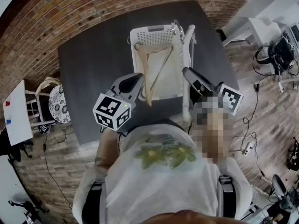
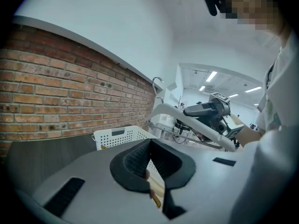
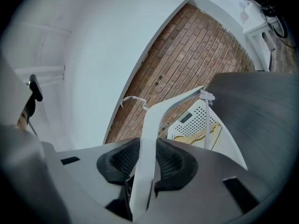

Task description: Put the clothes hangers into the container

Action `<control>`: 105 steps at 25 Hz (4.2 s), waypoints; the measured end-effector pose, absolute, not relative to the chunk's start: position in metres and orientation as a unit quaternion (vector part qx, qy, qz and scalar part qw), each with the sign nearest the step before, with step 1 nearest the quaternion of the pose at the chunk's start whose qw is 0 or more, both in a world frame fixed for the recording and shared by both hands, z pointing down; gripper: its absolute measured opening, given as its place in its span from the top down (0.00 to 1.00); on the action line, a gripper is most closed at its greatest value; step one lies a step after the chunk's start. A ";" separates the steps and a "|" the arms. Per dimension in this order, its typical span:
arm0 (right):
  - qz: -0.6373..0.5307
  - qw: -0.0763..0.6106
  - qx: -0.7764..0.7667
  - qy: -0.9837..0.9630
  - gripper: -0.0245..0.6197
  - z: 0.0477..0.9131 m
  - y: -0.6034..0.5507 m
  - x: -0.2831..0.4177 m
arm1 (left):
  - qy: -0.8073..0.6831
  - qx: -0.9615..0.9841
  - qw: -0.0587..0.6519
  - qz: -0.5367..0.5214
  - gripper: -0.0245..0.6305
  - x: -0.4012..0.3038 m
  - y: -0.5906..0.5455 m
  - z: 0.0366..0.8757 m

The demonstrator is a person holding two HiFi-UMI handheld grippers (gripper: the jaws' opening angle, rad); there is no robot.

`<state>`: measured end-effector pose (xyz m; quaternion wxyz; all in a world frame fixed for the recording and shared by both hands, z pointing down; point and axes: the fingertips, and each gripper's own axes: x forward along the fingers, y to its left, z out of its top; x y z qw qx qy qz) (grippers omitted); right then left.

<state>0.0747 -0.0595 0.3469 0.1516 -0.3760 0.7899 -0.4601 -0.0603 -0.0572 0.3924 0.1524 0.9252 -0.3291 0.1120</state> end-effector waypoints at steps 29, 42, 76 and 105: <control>-0.516 0.133 -0.379 0.756 0.77 0.399 -0.058 0.009 | -0.353 0.915 0.165 0.106 0.92 -0.097 -0.034 0.400; -0.545 0.120 -0.383 0.736 0.76 0.424 -0.079 0.011 | -0.364 0.909 0.171 0.112 0.92 -0.093 -0.049 0.404; -0.582 0.087 -0.404 0.700 0.76 0.470 -0.134 0.006 | -0.377 0.899 0.185 0.120 0.92 -0.096 -0.101 0.413; -0.478 -0.069 -0.384 0.787 0.71 0.485 -0.135 -0.032 | -0.380 0.898 0.191 0.114 0.92 -0.099 -0.105 0.416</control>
